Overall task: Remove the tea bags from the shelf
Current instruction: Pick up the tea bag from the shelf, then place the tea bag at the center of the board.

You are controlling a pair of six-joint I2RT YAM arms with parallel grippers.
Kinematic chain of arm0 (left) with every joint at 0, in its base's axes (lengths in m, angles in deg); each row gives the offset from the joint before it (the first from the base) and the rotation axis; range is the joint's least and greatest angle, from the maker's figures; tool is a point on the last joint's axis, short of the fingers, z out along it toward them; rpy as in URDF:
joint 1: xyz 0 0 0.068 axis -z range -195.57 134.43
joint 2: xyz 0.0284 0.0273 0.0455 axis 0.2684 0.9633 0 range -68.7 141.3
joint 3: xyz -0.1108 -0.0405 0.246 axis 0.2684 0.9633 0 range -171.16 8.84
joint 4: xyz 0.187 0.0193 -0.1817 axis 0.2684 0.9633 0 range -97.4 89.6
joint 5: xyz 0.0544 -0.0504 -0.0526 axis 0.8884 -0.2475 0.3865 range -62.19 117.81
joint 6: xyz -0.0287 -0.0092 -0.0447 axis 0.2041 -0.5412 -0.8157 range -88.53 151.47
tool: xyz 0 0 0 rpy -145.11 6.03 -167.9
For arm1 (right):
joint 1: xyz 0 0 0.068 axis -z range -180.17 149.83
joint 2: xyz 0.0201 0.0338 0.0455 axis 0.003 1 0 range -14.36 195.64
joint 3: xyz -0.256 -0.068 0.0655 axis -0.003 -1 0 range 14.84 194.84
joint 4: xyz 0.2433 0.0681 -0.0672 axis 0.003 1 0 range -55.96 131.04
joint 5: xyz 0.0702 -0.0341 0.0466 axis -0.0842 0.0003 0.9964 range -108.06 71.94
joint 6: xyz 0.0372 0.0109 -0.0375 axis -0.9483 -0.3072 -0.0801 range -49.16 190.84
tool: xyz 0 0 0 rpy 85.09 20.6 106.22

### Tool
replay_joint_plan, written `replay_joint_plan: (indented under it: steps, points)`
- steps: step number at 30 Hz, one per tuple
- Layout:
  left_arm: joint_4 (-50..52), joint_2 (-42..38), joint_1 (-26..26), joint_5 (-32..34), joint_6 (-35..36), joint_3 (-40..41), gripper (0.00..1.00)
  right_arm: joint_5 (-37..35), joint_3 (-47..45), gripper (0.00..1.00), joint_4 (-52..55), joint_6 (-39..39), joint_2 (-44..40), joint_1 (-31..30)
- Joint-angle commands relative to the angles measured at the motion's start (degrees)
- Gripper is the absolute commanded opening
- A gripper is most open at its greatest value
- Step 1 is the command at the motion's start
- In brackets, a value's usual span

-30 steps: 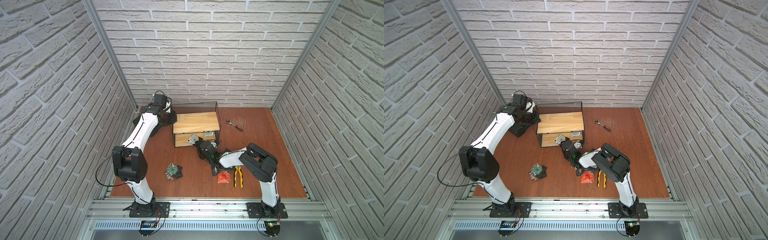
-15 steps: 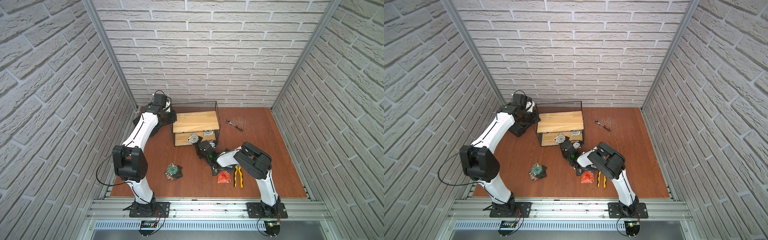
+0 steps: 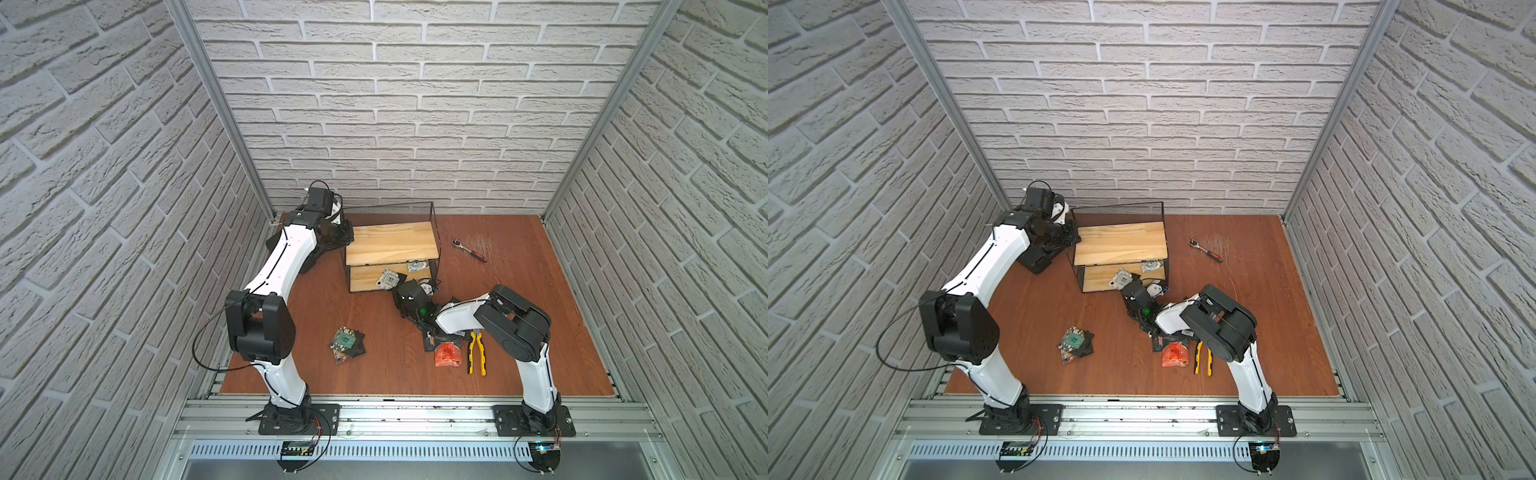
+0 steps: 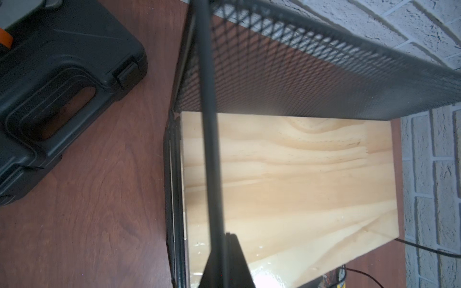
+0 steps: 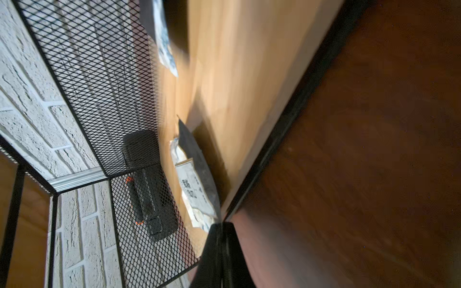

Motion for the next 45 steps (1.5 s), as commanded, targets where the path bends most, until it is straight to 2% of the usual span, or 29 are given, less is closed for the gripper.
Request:
replay_joint_plan:
  steps: [1, 6, 16, 22, 29, 33, 39, 45]
  points:
    - [-1.62, -0.83, -0.26, 1.2, -2.73, 2.02, 0.07, 0.16, -1.56, 0.03, 2.8, 2.12, -7.35, -0.63]
    - [-1.96, -1.41, -0.14, 1.52, -3.89, 3.02, 0.07, 2.92, -4.45, 0.03, 8.42, 4.38, -14.14, -0.81]
    - [-2.92, -2.34, 0.51, 1.55, -5.42, 4.97, 0.06, 14.33, -9.68, 0.03, 15.44, 18.54, -25.64, -2.11]
    - [-2.68, -2.08, 0.52, 0.99, -4.82, 4.3, 0.06, 20.21, -10.89, 0.03, 14.59, 25.81, -29.84, -4.0]
    - [-1.69, -1.43, 0.27, 0.44, -2.81, 3.04, 0.07, 30.68, -7.64, 0.03, 9.9, 31.73, -25.24, -7.54]
    - [-1.56, -1.6, 0.0, 0.13, -2.54, 3.13, 0.07, 33.9, -4.77, 0.03, 8.47, 33.66, -21.66, -9.82]
    - [-1.38, -1.69, -0.05, 0.04, -2.24, 3.38, 0.07, 37.81, -0.13, 0.03, 8.58, 34.78, -15.64, -12.09]
    - [-1.08, -1.7, -0.16, -0.19, -1.89, 3.13, 0.07, 37.05, 3.42, 0.03, 15.04, 36.03, -11.66, -12.69]
